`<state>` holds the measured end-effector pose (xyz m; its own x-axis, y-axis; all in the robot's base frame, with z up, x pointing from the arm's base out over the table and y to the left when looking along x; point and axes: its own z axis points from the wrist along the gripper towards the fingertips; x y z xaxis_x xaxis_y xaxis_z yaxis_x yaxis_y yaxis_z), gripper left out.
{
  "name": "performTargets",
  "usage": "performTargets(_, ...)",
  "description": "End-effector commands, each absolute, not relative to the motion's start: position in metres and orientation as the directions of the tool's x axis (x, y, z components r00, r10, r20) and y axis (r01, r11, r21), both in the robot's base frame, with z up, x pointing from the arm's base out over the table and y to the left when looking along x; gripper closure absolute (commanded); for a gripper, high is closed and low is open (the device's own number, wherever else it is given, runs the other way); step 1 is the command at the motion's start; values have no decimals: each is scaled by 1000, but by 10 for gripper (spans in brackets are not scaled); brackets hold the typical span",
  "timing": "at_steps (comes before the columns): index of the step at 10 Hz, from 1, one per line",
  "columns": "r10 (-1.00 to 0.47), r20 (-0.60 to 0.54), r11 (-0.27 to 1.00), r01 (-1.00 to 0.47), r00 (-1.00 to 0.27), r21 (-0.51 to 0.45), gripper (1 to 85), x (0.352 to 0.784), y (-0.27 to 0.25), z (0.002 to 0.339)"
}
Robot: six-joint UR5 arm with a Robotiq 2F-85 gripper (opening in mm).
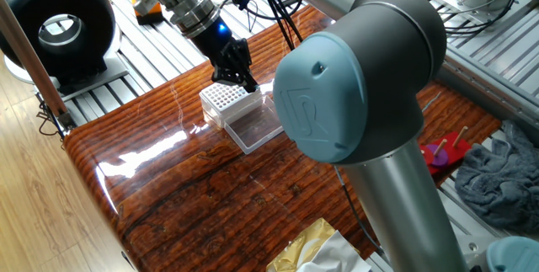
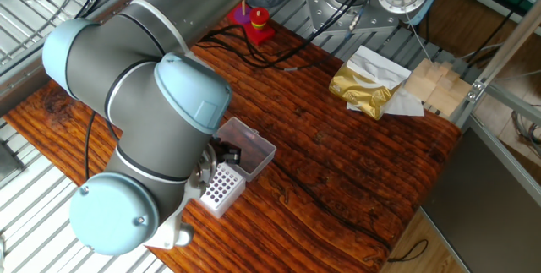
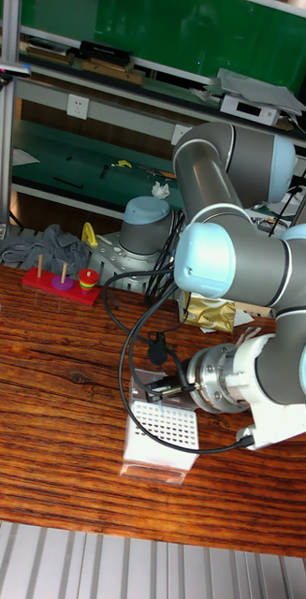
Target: Insert a medium pipette tip into the holder for medium pipette tips
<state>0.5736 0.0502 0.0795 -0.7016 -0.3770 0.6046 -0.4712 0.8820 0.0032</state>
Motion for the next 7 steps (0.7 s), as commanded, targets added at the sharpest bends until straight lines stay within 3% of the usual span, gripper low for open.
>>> performTargets(1, -380, 596, 885, -466, -707, 11, 847, 575, 53, 80)
performTargets(7, -390, 580, 878, -479, -715, 0, 847, 581, 49, 80)
